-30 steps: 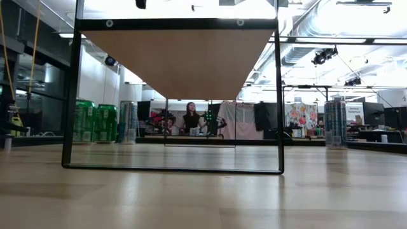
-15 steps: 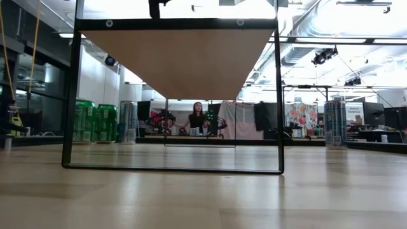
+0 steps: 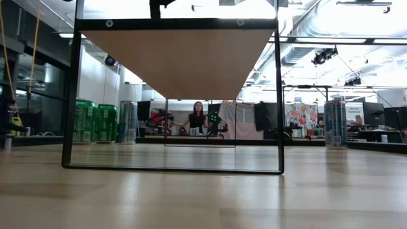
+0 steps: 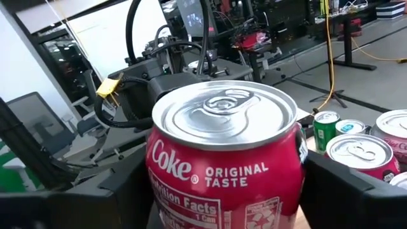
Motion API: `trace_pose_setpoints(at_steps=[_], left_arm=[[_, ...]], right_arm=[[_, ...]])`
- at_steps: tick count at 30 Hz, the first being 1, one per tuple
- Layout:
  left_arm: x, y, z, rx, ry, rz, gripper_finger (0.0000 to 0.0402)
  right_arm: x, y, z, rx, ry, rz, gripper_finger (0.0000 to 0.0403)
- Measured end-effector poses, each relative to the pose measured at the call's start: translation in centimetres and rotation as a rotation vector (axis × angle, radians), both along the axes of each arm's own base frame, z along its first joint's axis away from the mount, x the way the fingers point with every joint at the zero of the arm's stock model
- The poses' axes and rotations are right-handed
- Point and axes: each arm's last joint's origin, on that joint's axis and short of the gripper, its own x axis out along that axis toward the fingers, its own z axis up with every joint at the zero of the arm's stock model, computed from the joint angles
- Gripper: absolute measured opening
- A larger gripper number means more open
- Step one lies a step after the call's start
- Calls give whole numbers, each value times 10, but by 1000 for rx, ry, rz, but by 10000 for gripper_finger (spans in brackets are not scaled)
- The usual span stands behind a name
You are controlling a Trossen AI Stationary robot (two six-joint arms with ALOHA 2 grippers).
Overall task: Place canned beverage on shelf
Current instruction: Put the red soda can on the shelf
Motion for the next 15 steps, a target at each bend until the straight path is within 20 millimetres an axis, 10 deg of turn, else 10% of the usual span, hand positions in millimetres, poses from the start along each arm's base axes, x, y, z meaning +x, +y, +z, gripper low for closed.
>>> trace_pose_setpoints(at_steps=[6, 15], left_arm=[[1, 4, -1, 4, 14, 3, 200], [-27, 18, 7, 9, 199, -44, 368]], right_arm=[[0, -2, 0, -11, 3, -2, 287], [-41, -10, 13, -60, 172, -27, 287]])
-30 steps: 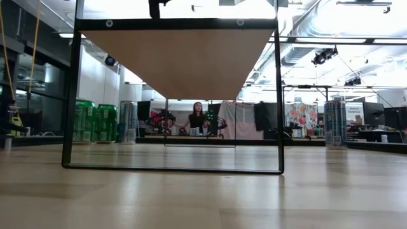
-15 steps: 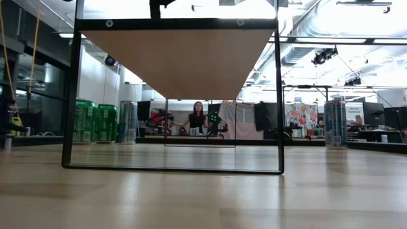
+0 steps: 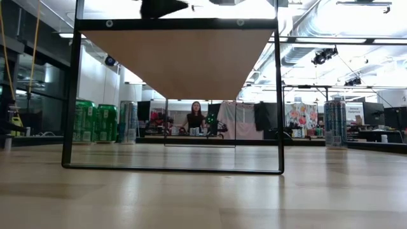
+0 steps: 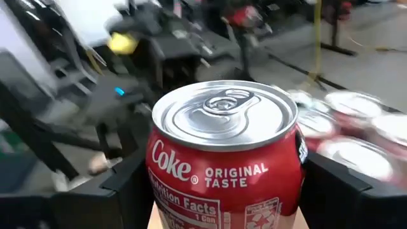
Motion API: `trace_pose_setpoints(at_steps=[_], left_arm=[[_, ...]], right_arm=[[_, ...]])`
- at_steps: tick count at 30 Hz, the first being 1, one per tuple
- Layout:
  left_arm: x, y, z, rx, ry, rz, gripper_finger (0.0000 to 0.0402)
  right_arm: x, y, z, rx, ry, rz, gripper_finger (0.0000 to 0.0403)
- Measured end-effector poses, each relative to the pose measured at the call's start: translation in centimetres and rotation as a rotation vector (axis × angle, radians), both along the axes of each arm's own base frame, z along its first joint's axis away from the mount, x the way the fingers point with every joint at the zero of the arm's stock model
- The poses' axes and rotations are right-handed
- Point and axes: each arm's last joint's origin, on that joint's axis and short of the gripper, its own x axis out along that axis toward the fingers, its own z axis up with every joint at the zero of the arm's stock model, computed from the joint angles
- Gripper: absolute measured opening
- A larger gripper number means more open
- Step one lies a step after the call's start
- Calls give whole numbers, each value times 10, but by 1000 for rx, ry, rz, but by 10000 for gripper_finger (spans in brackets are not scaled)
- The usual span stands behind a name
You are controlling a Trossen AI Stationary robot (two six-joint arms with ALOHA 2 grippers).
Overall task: Place canned beverage on shelf
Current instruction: Put the red soda can on the shelf
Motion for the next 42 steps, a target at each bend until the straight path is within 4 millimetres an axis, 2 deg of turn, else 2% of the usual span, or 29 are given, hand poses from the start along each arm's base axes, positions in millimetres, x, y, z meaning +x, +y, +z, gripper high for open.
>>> trace_pose_setpoints(at_steps=[2, 6, 9, 12, 15, 18, 21, 28, 33, 42], left_arm=[[-15, 4, 5, 3, 42, 8, 374], [-46, 9, 23, -36, 14, 61, 373], [-64, 11, 34, -40, -40, 102, 371], [-75, 11, 44, -38, -106, 140, 371], [-81, 12, 49, -45, -144, 164, 371], [-82, 12, 51, -49, -159, 166, 371], [-80, 12, 51, -51, -169, 167, 371], [-76, 11, 50, -54, -174, 166, 371], [-76, 11, 50, -53, -174, 174, 371], [-76, 12, 50, -52, -173, 181, 371]], right_arm=[[-16, 0, 1, -12, 69, -33, 287], [-47, 4, -11, -1, 190, -120, 287], [-62, 12, -31, 31, 206, -165, 287], [-68, 19, -60, 71, 145, -205, 287], [-63, 21, -87, 76, 43, -233, 287], [-52, 10, -99, 31, -60, -288, 287], [-42, -5, -102, -23, -109, -373, 287], [-13, -34, -93, -140, -35, -442, 287], [1, -45, -103, -140, 27, -462, 287], [11, -56, -119, -132, 64, -505, 287]])
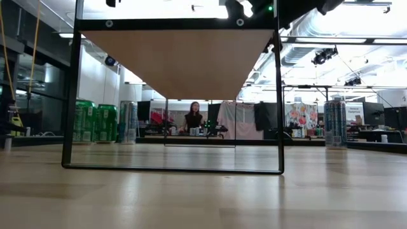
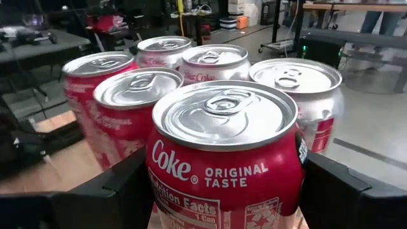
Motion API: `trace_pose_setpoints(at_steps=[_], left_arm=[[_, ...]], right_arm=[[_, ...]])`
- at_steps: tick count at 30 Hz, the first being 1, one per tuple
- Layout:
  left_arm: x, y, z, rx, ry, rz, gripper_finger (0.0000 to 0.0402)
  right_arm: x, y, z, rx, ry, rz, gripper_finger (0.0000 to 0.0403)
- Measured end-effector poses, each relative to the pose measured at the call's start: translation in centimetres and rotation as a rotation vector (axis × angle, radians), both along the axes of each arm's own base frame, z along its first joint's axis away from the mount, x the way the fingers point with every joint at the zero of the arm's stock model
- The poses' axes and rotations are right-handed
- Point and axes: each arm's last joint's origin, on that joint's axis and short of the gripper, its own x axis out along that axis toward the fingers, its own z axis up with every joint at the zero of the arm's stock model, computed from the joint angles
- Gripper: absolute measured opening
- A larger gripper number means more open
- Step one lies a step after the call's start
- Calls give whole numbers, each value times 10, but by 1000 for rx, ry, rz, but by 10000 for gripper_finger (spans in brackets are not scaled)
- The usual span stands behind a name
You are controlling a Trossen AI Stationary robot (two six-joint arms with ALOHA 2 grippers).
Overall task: Place canned beverage on shelf
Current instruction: Put the red soda can on the shelf
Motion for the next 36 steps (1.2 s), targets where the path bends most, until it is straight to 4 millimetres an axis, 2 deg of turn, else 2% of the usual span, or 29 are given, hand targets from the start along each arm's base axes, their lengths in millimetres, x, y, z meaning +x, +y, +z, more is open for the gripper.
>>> trace_pose_setpoints(at_steps=[10, 16, 21, 26, 36], left_arm=[[0, 0, 0, 24, 10, 7, 371], [0, 0, 0, 31, 14, 8, 371], [0, 0, 0, 41, 17, 10, 371], [0, 0, 0, 41, 17, 10, 371], [0, 0, 0, 49, 20, 11, 371]], right_arm=[[6, -8, -9, 22, 7, -8, 289], [10, -8, -12, 30, 5, 8, 363], [9, -8, -11, 26, -1, 9, 376], [2, -8, -2, 10, 5, 13, 376], [-26, -1, 33, 11, -54, 123, 377]])
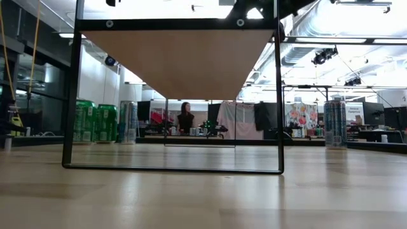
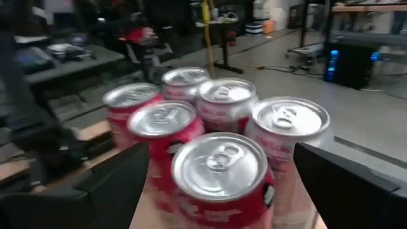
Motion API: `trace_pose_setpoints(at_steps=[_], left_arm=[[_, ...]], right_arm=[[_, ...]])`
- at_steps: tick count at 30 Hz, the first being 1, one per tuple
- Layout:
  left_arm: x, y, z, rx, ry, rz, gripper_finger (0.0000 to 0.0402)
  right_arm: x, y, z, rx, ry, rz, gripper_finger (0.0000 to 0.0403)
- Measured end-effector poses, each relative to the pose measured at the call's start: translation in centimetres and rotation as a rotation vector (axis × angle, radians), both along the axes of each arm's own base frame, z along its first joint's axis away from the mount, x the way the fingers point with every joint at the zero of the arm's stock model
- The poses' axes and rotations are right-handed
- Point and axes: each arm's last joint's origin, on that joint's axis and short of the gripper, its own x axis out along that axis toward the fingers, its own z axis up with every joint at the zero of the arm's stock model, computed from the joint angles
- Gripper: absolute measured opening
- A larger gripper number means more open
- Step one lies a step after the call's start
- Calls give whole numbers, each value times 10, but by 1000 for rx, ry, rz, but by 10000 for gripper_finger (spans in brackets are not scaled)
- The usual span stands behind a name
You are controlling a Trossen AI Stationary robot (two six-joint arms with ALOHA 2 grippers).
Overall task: Place canned beverage on shelf
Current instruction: Put the red soda can on the shelf
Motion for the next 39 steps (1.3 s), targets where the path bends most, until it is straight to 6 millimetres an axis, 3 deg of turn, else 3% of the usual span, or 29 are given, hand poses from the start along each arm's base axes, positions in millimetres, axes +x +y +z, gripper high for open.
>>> trace_pose_setpoints(at_steps=[5, 8, 11, 15, 17, 20, 26, 39], left_arm=[[0, 0, 0, 1, 1, 0, 372], [0, 0, 0, 1, 1, 0, 372], [0, 0, 0, 1, 4, 0, 372], [0, 0, -1, 1, 16, 16, 372], [0, 1, -2, -1, 23, 37, 372], [0, 2, -2, -4, 24, 64, 372], [-1, 2, -2, -23, 16, 67, 372], [0, 2, -8, -19, 78, 75, 372]], right_arm=[[-17, 11, 9, 26, 29, 68, 369], [-29, 14, 4, 84, 93, 10, 330], [-37, 14, -6, 125, 157, -93, 243], [-34, 9, -16, 159, 177, -168, 66], [-27, 4, -19, 157, 169, -184, 20], [-17, -5, -26, 178, 152, -201, 29], [-9, -18, -34, 195, 166, -211, 8], [-7, -2, -35, 250, 148, -122, 0]])
